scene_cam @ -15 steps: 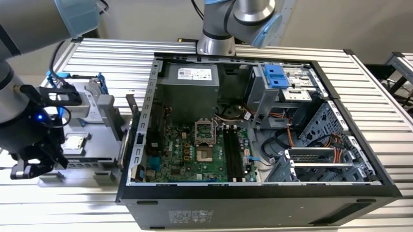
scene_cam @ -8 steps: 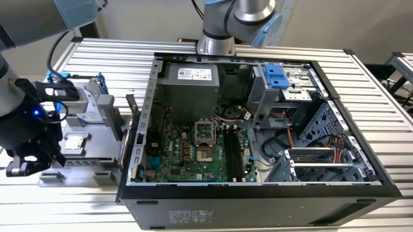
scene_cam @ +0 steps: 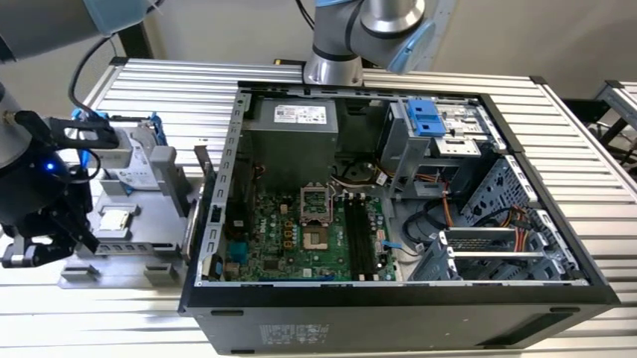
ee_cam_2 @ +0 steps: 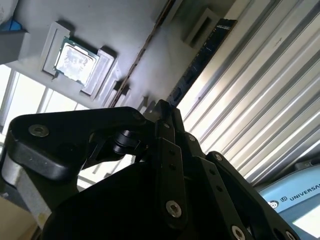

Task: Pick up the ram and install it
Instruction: 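Pick up the ram and move it above insertion slot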

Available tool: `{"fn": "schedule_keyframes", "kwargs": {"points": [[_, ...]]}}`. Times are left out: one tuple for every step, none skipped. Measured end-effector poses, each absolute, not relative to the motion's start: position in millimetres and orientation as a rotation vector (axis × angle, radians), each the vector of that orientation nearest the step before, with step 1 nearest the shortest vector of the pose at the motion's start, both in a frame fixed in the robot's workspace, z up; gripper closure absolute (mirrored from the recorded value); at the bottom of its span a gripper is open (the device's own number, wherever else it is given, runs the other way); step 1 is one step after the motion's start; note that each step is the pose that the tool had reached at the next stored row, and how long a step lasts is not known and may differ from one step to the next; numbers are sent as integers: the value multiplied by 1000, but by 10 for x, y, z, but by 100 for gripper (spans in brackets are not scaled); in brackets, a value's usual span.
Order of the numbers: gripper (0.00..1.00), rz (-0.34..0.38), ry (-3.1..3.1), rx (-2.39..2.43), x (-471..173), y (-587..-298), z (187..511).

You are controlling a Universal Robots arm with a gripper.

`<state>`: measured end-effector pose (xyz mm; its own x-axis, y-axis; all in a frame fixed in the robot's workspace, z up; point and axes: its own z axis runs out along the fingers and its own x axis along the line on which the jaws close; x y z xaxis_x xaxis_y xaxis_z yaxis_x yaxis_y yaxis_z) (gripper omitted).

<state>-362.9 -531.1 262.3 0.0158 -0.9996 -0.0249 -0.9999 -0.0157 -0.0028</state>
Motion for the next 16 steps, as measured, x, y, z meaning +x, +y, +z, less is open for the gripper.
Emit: {"fn": "schedule_keyframes", "kwargs": {"points": [[100, 25, 2190, -2225, -3629, -5311, 2635], [100, 25, 2190, -2225, -3629, -5311, 2646], [100, 25, 2190, -2225, -3629, -5311, 2658], [100, 25, 2190, -2225, -3628, -5311, 2669], [100, 25, 2190, -2225, -3629, -5311, 2681], [100, 25, 2190, -2225, -3629, -5311, 2693], [100, 25, 2190, -2225, -3629, -5311, 2705], [100, 25, 2190, -2225, -3628, -5311, 2717], [100, 25, 2190, -2225, -3629, -5311, 2731], [100, 25, 2190, -2225, -3629, -5311, 2741], [100, 25, 2190, -2225, -3629, -5311, 2753], [100, 25, 2190, -2225, -3629, -5311, 2764], [100, 25, 2190, -2225, -3629, -5312, 2776], [100, 25, 2190, -2225, -3629, -5312, 2787], [100, 25, 2190, -2225, -3629, -5311, 2799], [100, 25, 2190, -2225, -3629, -5311, 2811]]}}
